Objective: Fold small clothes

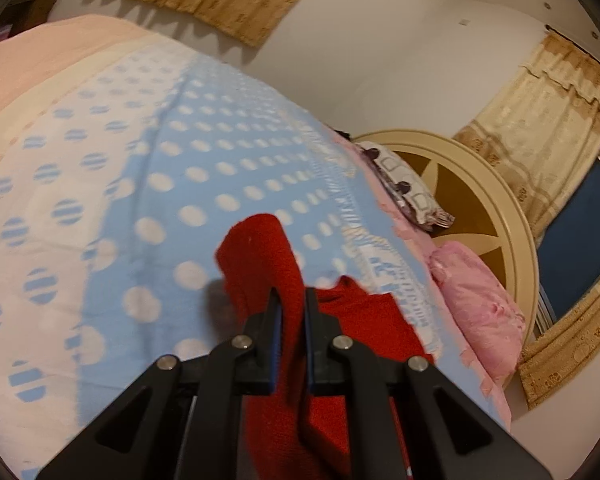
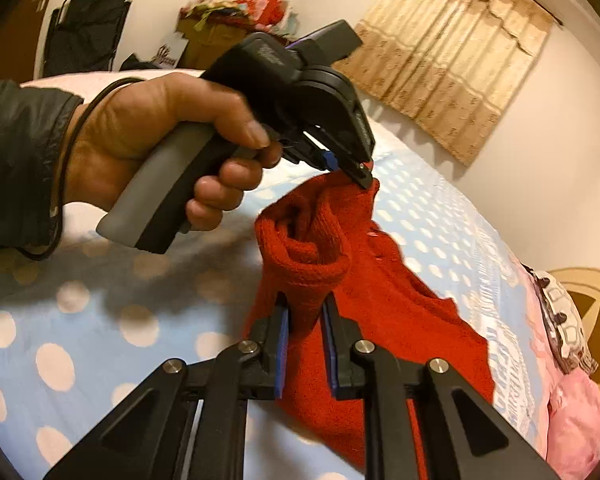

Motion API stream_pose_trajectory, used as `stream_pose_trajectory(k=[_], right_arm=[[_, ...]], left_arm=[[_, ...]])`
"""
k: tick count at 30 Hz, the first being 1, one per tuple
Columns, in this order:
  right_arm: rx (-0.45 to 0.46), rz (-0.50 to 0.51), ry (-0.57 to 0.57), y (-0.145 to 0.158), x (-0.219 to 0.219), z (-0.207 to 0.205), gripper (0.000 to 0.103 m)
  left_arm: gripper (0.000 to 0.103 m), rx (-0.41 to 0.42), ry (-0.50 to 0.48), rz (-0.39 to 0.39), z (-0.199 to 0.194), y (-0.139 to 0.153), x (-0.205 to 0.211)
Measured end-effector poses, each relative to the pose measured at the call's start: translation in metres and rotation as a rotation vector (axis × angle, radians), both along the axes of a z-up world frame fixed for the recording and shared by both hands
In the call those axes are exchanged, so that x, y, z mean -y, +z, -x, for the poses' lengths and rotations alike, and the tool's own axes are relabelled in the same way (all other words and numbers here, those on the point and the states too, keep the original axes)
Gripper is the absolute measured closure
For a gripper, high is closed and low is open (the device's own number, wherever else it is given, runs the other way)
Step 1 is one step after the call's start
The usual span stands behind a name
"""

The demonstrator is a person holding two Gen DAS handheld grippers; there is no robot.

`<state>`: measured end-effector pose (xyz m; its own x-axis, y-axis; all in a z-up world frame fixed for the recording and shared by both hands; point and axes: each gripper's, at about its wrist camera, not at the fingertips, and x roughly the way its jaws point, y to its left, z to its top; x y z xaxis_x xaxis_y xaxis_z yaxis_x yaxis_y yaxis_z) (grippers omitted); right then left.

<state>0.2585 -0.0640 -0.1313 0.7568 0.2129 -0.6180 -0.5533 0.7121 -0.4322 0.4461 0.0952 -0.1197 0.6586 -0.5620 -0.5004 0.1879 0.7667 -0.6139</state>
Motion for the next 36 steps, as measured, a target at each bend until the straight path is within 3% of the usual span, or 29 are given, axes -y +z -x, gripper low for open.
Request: stream_pose_trajectory(k=[11,19,23,26,27,28,29,30,32,34,36], right_arm=[[0.041,-0.091,-0.120,0.028,0.071,0.001,0.088],[0.019,-0.147,-0.250,0.024,0.127,-0.003,0.091],[-0.100,-0.207,-0.278,0.010,0.157,-0.011,0.091],[-0.265,-0.418,-0.247,0.003,0.187,-0.017,0.089],[-0.319,-0.490,-0.241,-0.002,0.196,-0.020,0.085],[-0.358,-0.550,-0.242,-0.007,0.202,-0.022,0.052],[-0.377,-0.576,-0.239,-0.010,0.203,-0.023,0.005],[-0.409,-0.630,-0.220,-0.014,0.204,-0.024,0.001],[-0.466,-0.708,-0.203,-0.017,0.203,-0.025,0.001],[-0.476,-0.731,-0.191,-0.013,0.202,-0.025,0.001],[-0.479,-0.730,-0.183,-0.012,0.199,-0.025,0.001]], left_arm=[[0.094,0.051,-0.082,-0.033,-0.018,0.030,0.075],[0.095,-0.002,-0.154,-0.069,-0.038,0.010,0.139],[0.095,-0.037,-0.172,-0.147,-0.040,-0.004,0.161],[0.093,-0.065,-0.190,-0.267,-0.039,-0.013,0.170],[0.088,-0.079,-0.196,-0.296,-0.039,-0.014,0.172],[0.088,-0.096,-0.191,-0.349,-0.038,-0.016,0.175],[0.086,-0.096,-0.186,-0.383,-0.038,-0.016,0.179],[0.077,-0.103,-0.191,-0.416,-0.037,-0.017,0.183],[0.069,-0.137,-0.194,-0.522,-0.037,-0.021,0.193],[0.063,-0.123,-0.244,-0.566,-0.033,-0.021,0.204],[0.049,-0.132,-0.309,-0.606,-0.025,-0.023,0.216]])
